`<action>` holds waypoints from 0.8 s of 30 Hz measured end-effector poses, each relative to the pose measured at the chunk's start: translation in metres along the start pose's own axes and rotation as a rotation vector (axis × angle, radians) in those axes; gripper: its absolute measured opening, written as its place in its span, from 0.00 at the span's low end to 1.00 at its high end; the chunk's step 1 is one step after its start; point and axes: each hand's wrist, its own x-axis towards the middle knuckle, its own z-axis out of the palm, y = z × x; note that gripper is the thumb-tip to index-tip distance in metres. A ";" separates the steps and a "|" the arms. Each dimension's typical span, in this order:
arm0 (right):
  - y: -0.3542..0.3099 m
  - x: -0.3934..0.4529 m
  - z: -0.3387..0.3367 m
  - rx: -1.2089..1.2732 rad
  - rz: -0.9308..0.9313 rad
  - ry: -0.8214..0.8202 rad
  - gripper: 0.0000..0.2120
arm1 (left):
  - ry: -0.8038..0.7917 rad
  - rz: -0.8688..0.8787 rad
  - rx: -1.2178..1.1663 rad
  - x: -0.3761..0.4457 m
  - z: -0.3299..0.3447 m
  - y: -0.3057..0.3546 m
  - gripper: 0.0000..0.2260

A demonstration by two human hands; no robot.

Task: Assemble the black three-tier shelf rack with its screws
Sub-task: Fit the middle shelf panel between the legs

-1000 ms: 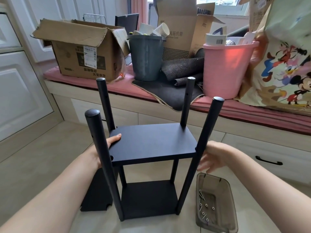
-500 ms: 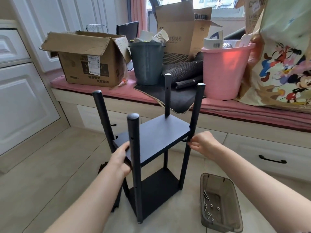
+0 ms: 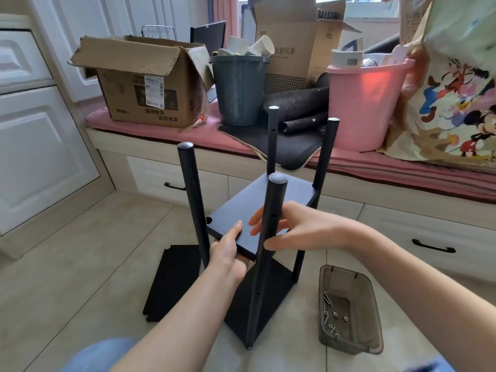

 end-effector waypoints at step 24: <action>0.049 0.014 0.018 0.818 0.630 0.003 0.07 | 0.041 0.025 -0.030 -0.003 -0.003 0.005 0.17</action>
